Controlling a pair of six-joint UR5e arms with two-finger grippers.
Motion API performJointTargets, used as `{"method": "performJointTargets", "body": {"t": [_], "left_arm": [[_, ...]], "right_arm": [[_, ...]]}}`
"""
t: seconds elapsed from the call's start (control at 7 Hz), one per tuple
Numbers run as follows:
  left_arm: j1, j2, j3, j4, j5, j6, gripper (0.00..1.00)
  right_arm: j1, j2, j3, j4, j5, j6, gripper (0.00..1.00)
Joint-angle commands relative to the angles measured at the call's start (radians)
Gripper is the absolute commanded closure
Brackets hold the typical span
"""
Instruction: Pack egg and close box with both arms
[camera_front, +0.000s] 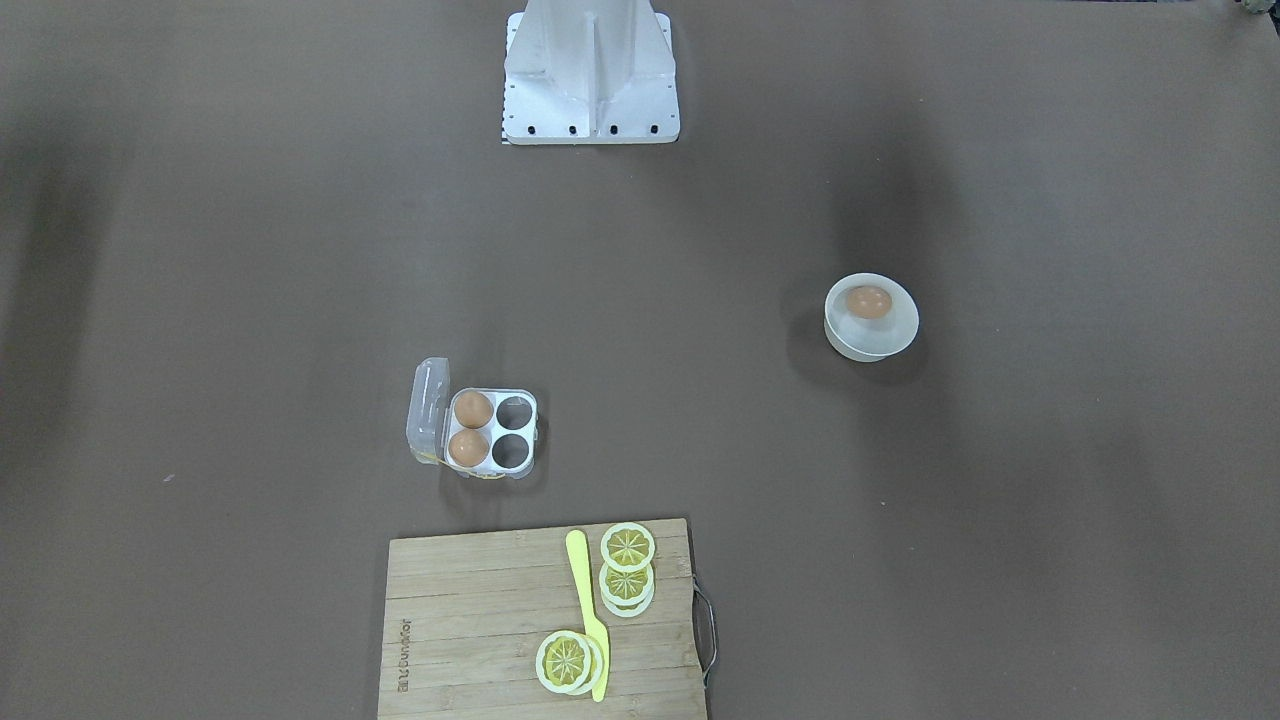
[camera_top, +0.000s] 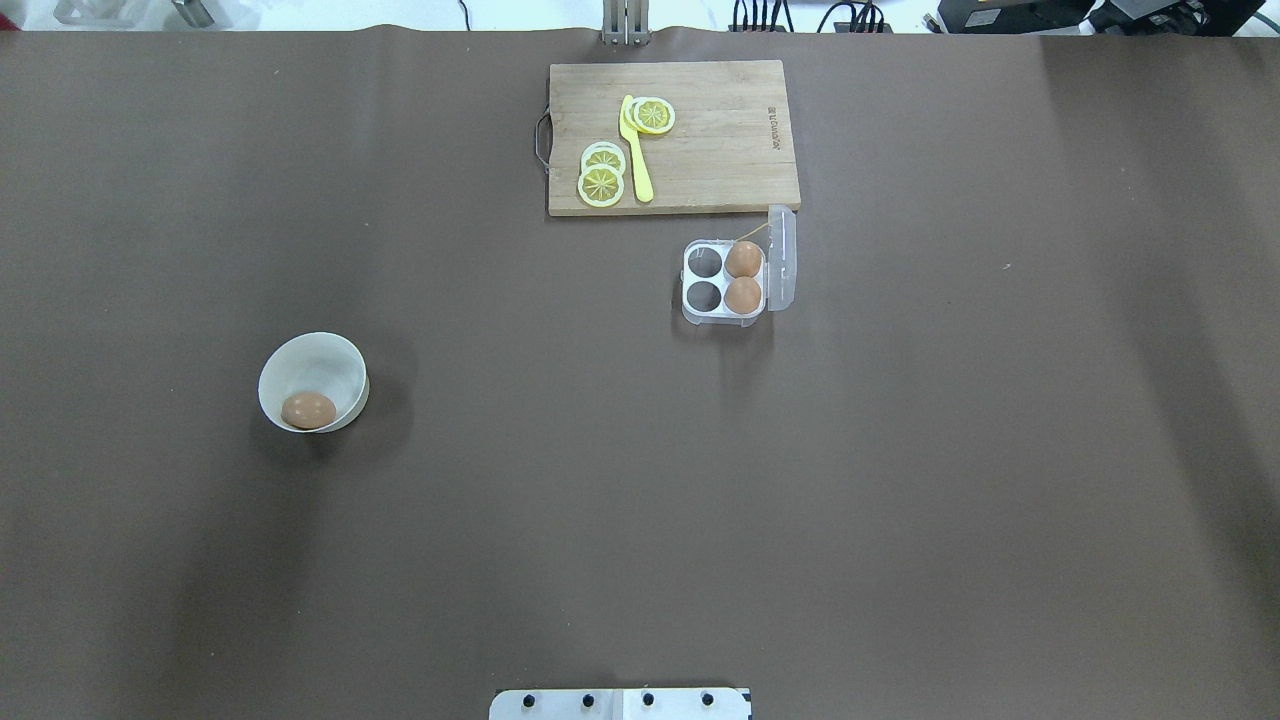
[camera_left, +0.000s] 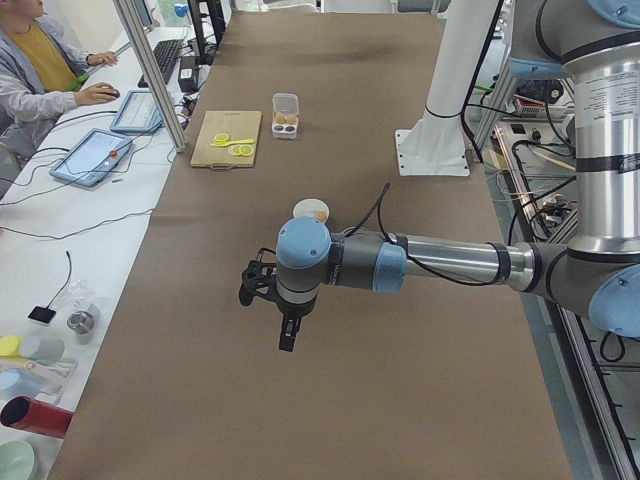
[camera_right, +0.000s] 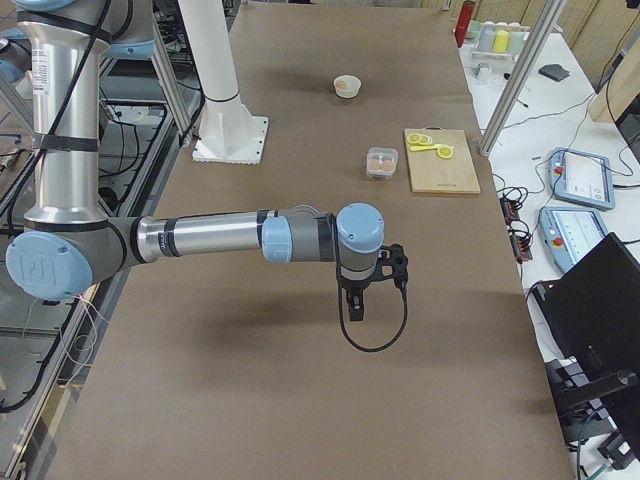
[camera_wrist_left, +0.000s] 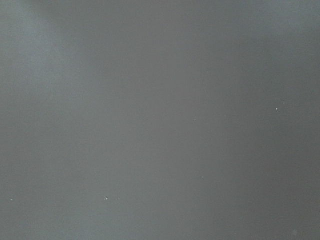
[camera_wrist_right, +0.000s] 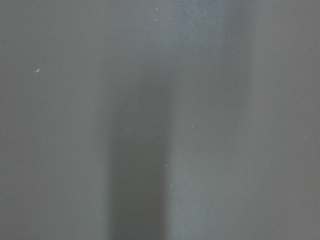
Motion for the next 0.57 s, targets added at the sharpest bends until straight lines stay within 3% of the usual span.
{"method": "performJointTargets", "body": {"t": [0.0,0.14,0.43], "left_arm": [[0.042,0.006,-0.006,-0.116,-0.095,-0.009,0.02],[0.046,0.007,-0.006,-0.202,-0.103,-0.057,0.02],[0.239,-0.069,-0.041,-0.279,-0.082,-0.153,0.03]], "right_arm": [[-0.007,-0.002,0.005,-0.001,0.025,0.0,0.0],[-0.007,-0.003,0.013,0.001,0.051,-0.002,0.0],[-0.021,0.006,0.023,0.01,0.057,0.0,0.0]]}}
